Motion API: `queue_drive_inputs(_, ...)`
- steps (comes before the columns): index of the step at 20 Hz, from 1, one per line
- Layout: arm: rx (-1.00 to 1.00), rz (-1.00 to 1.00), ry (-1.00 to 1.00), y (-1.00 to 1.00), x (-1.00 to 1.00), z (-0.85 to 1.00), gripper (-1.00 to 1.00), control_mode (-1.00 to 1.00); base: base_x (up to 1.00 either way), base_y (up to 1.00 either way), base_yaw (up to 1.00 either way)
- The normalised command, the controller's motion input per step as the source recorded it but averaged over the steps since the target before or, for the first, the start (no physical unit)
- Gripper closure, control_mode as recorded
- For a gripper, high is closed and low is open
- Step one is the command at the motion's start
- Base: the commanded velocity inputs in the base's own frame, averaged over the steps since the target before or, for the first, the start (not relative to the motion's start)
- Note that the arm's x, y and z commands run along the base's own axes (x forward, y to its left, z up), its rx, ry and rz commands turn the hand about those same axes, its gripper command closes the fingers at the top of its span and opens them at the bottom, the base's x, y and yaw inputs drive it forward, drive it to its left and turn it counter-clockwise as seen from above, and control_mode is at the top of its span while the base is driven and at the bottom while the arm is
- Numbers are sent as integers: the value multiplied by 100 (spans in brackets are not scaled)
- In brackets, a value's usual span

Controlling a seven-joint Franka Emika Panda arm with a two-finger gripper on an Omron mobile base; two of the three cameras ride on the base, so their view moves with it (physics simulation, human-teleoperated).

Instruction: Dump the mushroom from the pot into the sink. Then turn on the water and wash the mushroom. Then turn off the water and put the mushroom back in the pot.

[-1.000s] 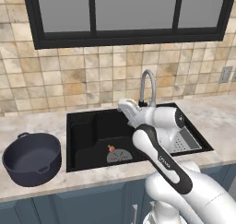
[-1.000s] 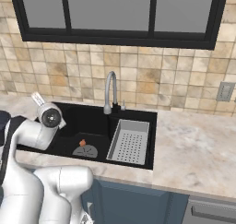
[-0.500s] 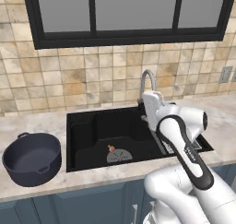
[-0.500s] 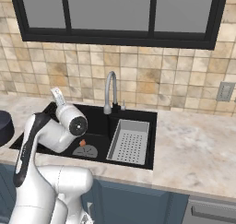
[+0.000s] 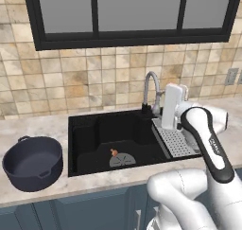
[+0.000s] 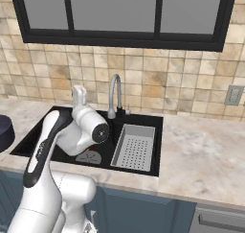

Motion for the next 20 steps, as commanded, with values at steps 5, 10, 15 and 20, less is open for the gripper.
queue_drive_inputs(5,37,0,33,-41,0,48,-100,-100,0,0,0)
queue_drive_inputs(10,36,0,32,-41,0,10,-100,-100,0,0,0)
queue_drive_inputs(15,39,0,39,-39,0,1,-100,-100,0,0,0)
queue_drive_inputs(20,39,0,43,-36,0,6,-100,-100,0,0,0)
